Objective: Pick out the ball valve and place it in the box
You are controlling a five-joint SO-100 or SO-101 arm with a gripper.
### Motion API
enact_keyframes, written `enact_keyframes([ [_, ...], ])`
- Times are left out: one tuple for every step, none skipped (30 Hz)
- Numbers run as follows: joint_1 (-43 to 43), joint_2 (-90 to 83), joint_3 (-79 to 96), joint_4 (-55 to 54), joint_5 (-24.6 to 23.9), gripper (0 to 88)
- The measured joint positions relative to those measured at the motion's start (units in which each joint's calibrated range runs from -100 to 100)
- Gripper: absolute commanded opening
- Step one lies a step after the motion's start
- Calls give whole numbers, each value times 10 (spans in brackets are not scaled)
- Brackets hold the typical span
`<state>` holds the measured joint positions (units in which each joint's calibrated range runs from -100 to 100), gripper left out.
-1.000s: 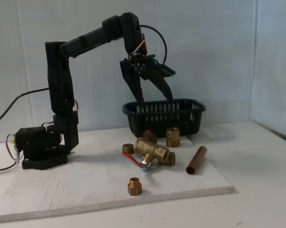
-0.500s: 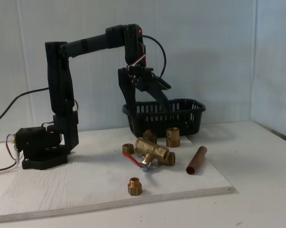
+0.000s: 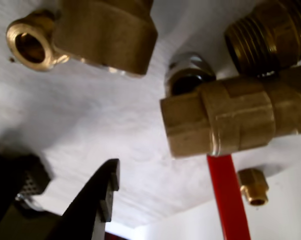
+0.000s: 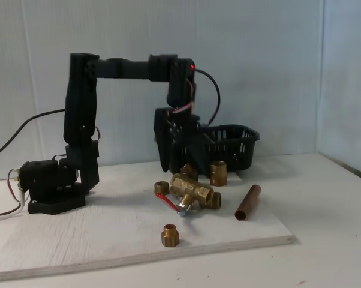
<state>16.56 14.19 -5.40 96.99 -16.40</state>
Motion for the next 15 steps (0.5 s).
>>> enact_keyframes([
  [-1,15,-15,6,1,516],
  [-1,27,-28,9,2,516],
  [1,38,-40,11,2,516],
  [3,49,-54,12,3,516],
  [7,59,-64,13,3,516],
  [12,66,-72,13,3,516],
  [17,72,-78,13,3,516],
  [21,76,-84,13,4,516],
  [22,81,-90,13,6,516],
  [22,86,-92,13,10,516],
  [21,88,-93,13,13,516],
  [19,91,-94,13,15,516],
  [17,95,-94,13,18,516],
  [16,97,-94,13,22,516],
  [16,99,-94,13,25,516],
])
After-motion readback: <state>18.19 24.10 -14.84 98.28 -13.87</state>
